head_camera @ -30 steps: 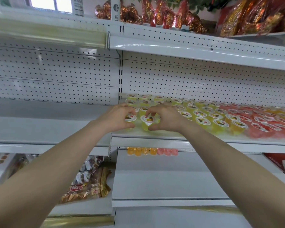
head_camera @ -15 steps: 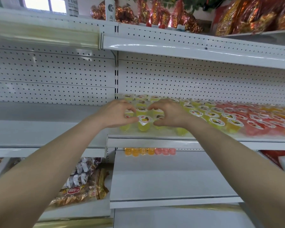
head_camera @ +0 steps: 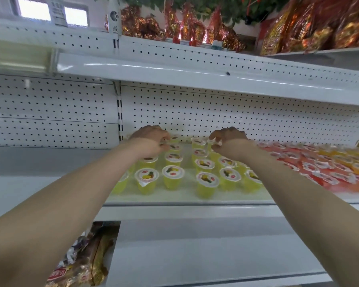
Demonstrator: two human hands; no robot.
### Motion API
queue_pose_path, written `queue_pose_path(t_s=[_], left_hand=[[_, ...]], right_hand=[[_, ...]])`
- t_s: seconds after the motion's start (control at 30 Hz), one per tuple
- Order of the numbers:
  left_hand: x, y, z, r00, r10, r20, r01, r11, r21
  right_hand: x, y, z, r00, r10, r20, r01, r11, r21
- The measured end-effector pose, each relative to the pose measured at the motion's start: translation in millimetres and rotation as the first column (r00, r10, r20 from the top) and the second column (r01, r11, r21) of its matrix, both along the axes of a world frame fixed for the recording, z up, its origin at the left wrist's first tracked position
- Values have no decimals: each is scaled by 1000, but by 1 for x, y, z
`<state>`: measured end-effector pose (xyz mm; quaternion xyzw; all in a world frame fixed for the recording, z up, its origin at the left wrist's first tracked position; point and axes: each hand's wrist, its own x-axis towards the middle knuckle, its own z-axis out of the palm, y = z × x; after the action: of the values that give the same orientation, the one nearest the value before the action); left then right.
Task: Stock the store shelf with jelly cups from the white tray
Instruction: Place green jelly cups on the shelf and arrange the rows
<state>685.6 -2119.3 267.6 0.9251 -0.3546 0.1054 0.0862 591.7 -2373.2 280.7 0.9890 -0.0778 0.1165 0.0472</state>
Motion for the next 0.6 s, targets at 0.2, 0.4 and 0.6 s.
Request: queue_pose_path(t_s=[0.2, 0.4, 0.6], left_hand=[[47, -36, 0, 999, 46, -11, -46, 999, 6], [72, -62, -1, 996, 68, -61, -63, 995, 78], [84, -67, -1, 994, 57, -98, -44, 991, 129]], right_hand=[[63, -20, -6, 994, 70, -78, -68, 997, 31], [106, -16, -16, 972, 104, -212, -94, 994, 58], [135, -14, -25, 970, 114, -215, -100, 992, 75]])
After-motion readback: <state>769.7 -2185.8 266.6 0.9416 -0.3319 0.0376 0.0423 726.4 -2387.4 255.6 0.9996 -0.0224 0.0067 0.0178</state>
